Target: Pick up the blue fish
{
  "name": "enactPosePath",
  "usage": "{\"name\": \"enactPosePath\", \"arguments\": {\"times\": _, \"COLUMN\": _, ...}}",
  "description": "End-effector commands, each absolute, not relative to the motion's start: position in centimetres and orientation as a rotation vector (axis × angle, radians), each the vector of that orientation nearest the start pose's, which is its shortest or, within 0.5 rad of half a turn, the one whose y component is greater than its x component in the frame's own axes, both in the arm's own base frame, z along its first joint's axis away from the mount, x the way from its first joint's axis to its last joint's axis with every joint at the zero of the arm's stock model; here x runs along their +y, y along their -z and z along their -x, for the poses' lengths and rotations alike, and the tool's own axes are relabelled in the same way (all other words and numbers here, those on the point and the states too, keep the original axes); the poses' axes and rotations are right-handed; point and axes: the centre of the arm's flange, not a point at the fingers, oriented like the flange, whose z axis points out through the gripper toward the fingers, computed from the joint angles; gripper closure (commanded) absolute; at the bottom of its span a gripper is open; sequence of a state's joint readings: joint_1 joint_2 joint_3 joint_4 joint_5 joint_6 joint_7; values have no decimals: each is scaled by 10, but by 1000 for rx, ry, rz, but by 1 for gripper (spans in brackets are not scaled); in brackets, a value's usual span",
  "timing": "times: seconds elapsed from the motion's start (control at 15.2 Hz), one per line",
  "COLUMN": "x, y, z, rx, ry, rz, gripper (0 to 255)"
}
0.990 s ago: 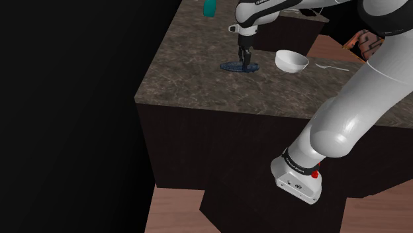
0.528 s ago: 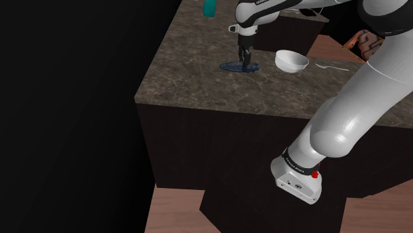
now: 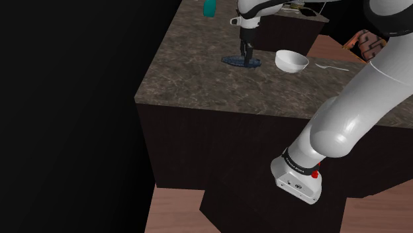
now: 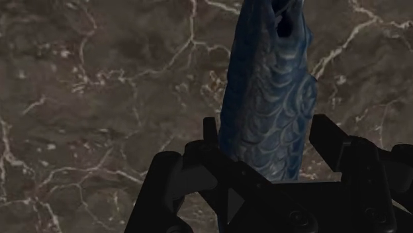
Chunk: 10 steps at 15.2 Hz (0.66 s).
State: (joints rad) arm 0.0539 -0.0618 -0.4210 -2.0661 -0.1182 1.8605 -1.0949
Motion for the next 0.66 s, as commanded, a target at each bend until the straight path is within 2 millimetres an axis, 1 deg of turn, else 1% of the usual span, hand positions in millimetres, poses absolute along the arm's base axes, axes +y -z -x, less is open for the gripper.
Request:
{"name": "enactPosePath", "arguments": {"times": 0.0, "x": -196, "y": -457, "z": -481, "rx": -1166, "ry": -260, "rz": 2867, "gripper": 255}}
{"name": "enactPosePath", "arguments": {"times": 0.46, "x": -196, "y": -494, "z": -481, "rx": -1166, "ry": -260, "rz": 2867, "gripper": 255}}
{"name": "enactPosePath", "arguments": {"times": 0.59, "x": -196, "y": -494, "z": -481, "rx": -1166, "ry": -260, "rz": 2867, "gripper": 255}}
